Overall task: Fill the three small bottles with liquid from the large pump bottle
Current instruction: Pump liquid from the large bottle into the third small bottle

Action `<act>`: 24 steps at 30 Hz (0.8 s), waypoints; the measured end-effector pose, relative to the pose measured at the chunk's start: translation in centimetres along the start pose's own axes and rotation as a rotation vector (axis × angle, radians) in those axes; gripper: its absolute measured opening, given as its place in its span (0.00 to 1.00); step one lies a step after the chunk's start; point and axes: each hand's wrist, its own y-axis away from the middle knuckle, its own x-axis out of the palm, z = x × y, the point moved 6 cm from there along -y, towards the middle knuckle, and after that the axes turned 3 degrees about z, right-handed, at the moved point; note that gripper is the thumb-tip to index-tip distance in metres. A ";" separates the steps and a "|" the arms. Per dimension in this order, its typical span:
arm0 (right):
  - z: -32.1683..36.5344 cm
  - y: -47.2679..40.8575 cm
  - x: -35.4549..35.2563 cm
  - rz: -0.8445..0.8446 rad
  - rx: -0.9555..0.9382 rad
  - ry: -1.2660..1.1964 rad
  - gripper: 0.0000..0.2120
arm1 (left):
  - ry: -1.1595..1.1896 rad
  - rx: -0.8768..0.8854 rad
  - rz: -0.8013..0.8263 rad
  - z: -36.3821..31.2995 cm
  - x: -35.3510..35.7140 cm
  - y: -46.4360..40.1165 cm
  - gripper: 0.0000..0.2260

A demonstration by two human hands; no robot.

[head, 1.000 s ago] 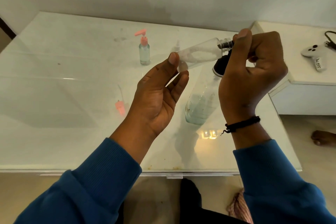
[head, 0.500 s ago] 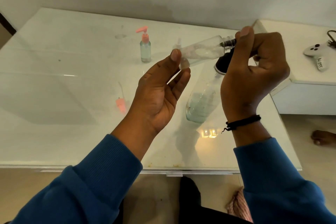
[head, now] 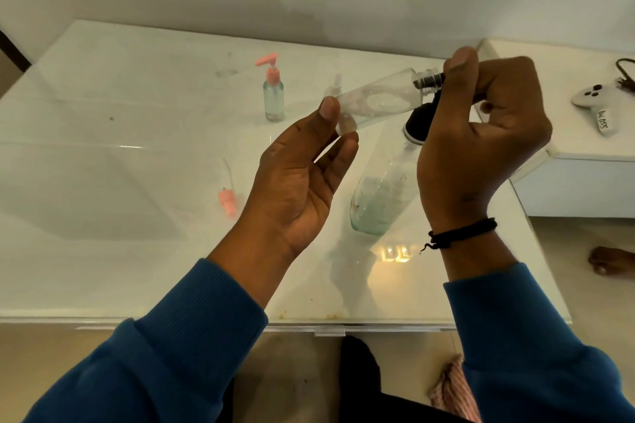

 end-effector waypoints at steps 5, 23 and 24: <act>-0.1 0.5 0.0 0.011 -0.001 -0.012 0.16 | 0.003 -0.001 0.002 0.0 -0.1 0.0 0.17; -0.1 0.2 0.2 0.025 -0.005 -0.036 0.17 | -0.005 0.002 0.002 0.0 0.0 -0.1 0.14; -0.2 0.4 0.1 0.030 -0.005 -0.043 0.17 | -0.002 0.004 0.000 0.0 -0.1 0.0 0.14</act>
